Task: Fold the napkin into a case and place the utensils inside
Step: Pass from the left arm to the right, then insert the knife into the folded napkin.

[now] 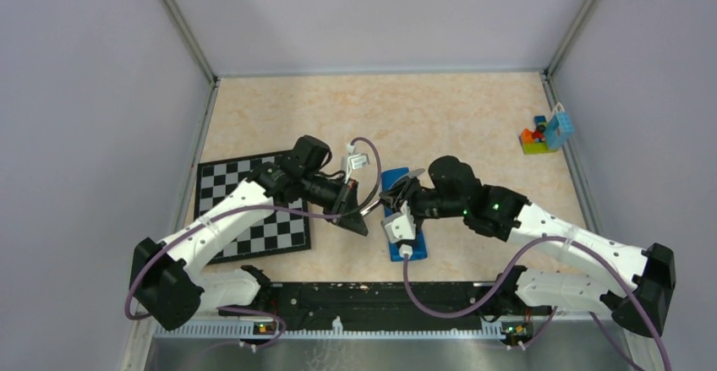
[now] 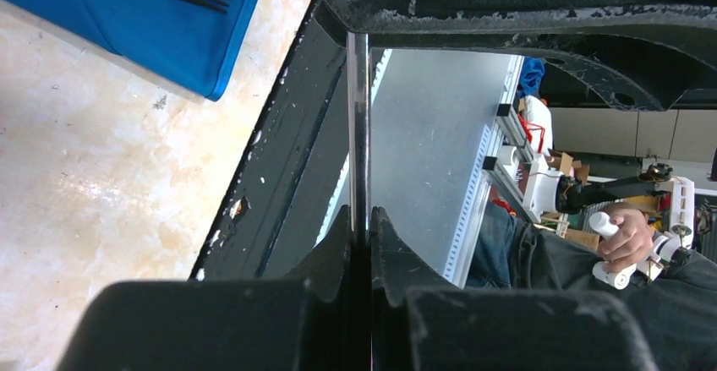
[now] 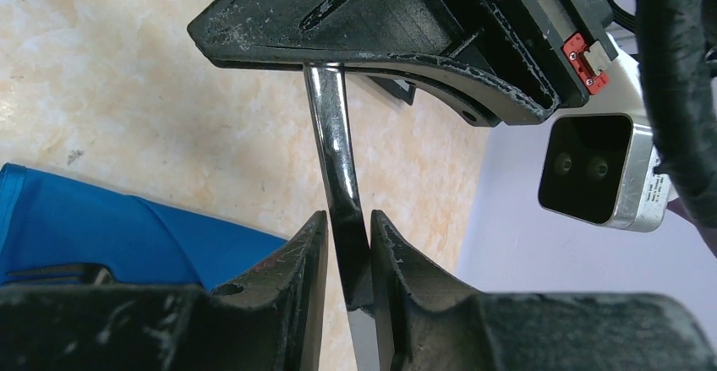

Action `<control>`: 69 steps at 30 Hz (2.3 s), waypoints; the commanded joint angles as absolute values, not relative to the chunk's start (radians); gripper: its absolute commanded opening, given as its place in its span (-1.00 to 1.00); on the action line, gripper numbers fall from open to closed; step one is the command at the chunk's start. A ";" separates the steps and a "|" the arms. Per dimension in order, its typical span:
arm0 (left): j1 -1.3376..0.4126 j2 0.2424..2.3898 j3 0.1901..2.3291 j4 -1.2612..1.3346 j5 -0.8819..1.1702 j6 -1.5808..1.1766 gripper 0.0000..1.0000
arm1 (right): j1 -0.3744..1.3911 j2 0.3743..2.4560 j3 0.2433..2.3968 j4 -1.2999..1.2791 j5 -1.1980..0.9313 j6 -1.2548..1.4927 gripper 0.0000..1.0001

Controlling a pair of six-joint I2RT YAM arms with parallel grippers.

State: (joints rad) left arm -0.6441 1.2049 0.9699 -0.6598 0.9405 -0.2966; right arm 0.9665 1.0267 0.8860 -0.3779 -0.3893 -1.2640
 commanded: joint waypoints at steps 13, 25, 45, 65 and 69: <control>-0.638 1.181 0.975 -0.580 0.963 -0.301 -0.34 | 1.031 1.021 0.827 -0.290 -0.271 -0.972 -1.00; -0.357 1.010 0.792 -0.360 0.649 -0.492 0.70 | 1.092 0.881 0.722 -0.459 0.175 0.279 -1.00; -0.910 1.163 0.311 0.557 0.325 -1.010 -0.75 | 1.283 1.111 0.732 -0.748 0.378 1.126 -1.00; -0.986 1.507 0.379 0.670 0.291 -1.080 -1.00 | 1.290 1.250 0.755 -0.626 0.476 1.032 -1.00; -0.993 1.533 0.408 0.640 0.289 -1.054 -1.00 | 1.291 1.285 0.773 -0.607 0.486 1.001 -1.00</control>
State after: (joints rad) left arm -0.9810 1.5166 0.3584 0.6075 0.2974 -1.0752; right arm 1.2808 1.2575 0.7074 -0.6590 0.4419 1.0435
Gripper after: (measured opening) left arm 0.004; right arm 0.055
